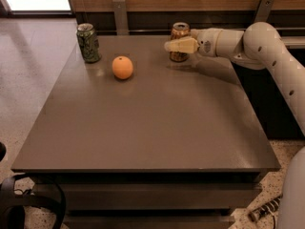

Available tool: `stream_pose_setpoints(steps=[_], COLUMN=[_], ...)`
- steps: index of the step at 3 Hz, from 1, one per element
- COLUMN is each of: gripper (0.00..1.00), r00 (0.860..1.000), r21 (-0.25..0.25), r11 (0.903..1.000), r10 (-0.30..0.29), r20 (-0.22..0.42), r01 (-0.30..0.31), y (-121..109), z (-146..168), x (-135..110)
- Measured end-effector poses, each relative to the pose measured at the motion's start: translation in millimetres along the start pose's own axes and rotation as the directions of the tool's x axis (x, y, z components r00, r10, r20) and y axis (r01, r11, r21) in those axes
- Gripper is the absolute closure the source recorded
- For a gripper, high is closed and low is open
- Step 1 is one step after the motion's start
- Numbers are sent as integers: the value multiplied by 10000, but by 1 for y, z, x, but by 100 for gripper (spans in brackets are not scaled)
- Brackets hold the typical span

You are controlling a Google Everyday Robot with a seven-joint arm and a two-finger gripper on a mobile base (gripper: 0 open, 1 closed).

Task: Knock orange can over

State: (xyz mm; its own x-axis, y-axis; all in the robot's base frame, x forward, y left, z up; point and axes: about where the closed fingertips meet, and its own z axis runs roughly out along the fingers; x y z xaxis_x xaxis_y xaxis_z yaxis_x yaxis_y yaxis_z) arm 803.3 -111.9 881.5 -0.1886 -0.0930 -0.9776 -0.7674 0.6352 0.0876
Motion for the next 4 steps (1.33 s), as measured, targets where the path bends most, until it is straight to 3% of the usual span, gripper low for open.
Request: stream_pose_setpoints(steps=[3, 4], gripper=[85, 100], r00=[10000, 10000], r21=[-145, -163], r11=[9999, 9999], r10=[20, -7], r20=[-21, -95], r01=[-20, 5], y=[6, 8], z=[9, 11], x=[2, 1])
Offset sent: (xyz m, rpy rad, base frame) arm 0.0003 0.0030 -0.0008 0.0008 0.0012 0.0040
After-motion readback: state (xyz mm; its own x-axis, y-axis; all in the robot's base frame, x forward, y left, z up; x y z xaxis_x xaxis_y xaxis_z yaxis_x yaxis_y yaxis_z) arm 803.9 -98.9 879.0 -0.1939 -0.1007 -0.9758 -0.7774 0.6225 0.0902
